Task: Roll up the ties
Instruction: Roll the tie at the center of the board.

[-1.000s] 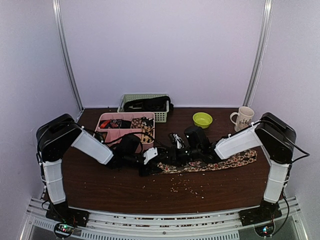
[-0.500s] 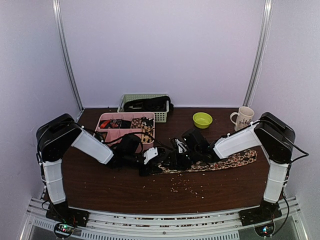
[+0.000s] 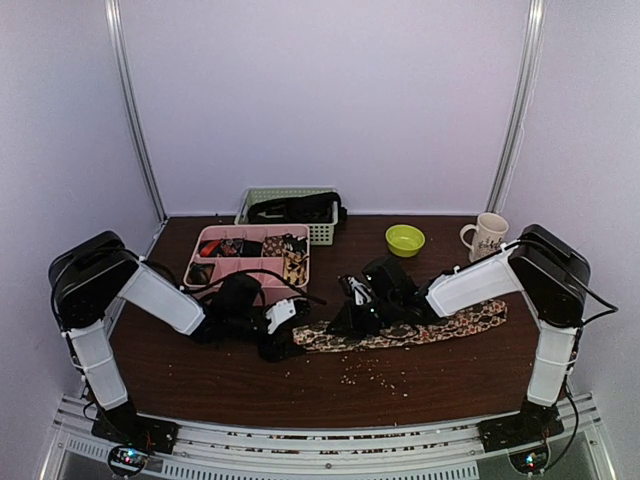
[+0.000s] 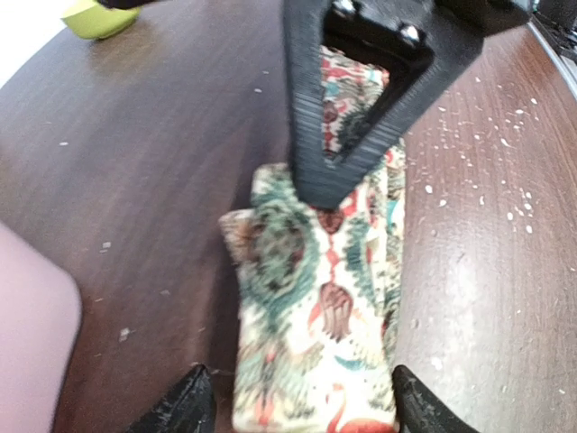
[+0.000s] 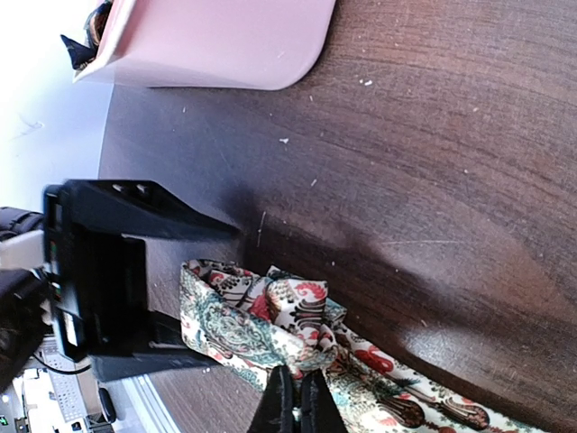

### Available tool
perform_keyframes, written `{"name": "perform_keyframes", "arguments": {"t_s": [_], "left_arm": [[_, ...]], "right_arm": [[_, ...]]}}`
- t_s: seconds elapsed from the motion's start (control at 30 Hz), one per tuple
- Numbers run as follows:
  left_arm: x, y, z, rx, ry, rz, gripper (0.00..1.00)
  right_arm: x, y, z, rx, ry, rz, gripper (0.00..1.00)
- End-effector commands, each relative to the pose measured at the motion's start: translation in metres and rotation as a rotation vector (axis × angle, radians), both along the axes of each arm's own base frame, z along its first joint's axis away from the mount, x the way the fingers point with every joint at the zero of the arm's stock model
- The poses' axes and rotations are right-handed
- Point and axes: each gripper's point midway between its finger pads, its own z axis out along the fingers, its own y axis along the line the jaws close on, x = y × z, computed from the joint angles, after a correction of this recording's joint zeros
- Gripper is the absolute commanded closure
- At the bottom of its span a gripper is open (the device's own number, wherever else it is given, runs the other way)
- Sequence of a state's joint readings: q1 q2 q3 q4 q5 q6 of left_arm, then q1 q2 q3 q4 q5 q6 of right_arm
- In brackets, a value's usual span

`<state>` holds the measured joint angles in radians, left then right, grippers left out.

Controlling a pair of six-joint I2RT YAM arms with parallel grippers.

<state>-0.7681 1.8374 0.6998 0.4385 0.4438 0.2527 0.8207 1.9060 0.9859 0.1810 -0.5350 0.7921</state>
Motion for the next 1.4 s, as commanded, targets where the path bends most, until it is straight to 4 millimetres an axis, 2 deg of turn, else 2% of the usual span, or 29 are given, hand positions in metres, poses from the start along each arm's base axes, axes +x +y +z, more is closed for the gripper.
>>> {"name": "perform_keyframes", "arguments": {"t_s": [0.0,0.1,0.17,0.23,0.4,0.57,0.7,0.77,0.83,0.9,0.97,1.0,1.1,1.17,1.27,1.37], "left_arm": [[0.008,0.009,0.007,0.009,-0.056,0.036,0.33],[0.005,0.007,0.002,-0.007,-0.04,0.027,0.3],[0.003,0.001,0.001,-0.029,-0.014,0.011,0.19],[0.002,-0.005,0.003,-0.058,0.005,-0.002,0.13],[-0.006,-0.028,0.002,-0.084,0.004,-0.049,0.12],[-0.003,-0.041,-0.006,-0.088,0.017,-0.054,0.14],[-0.003,-0.039,-0.018,-0.052,0.022,-0.062,0.22],[-0.004,-0.032,-0.026,-0.015,0.022,-0.062,0.34],[-0.001,-0.021,-0.032,0.013,0.026,-0.048,0.5],[0.002,-0.012,-0.029,0.002,0.021,-0.032,0.64],[0.006,-0.006,-0.022,-0.017,0.008,-0.018,0.68],[0.007,-0.006,-0.019,-0.022,0.0,-0.021,0.65],[0.005,-0.009,-0.01,-0.036,-0.004,-0.048,0.41],[0.002,-0.008,0.0,-0.063,-0.016,-0.049,0.32],[0.0,0.001,0.01,-0.084,-0.055,-0.015,0.28],[0.0,0.016,0.008,-0.06,-0.091,0.034,0.29]], "right_arm": [[-0.004,-0.004,-0.017,-0.025,0.02,-0.003,1.0],[-0.006,-0.006,-0.018,-0.026,0.021,0.0,1.0],[-0.009,-0.005,-0.014,-0.008,0.021,0.007,1.0],[-0.011,-0.003,-0.009,0.014,0.019,0.012,1.0],[-0.013,0.001,-0.009,0.024,0.025,0.019,1.0],[-0.015,0.0,-0.009,0.034,0.033,0.012,1.0],[-0.016,0.001,-0.003,0.051,0.03,0.013,1.0],[-0.016,0.002,0.001,0.063,0.028,0.015,1.0],[-0.017,0.004,0.005,0.073,0.028,0.019,1.0],[-0.017,0.004,0.006,0.074,0.029,0.021,1.0],[-0.016,0.004,0.001,0.054,0.027,0.025,1.0],[-0.016,0.003,-0.004,0.039,0.028,0.027,1.0],[-0.013,0.001,-0.024,-0.012,0.038,0.026,1.0],[-0.012,0.0,-0.036,-0.033,0.049,0.02,1.0],[-0.012,-0.005,-0.046,-0.058,0.057,0.005,1.0],[-0.011,-0.009,-0.054,-0.075,0.068,-0.009,1.0]]}}
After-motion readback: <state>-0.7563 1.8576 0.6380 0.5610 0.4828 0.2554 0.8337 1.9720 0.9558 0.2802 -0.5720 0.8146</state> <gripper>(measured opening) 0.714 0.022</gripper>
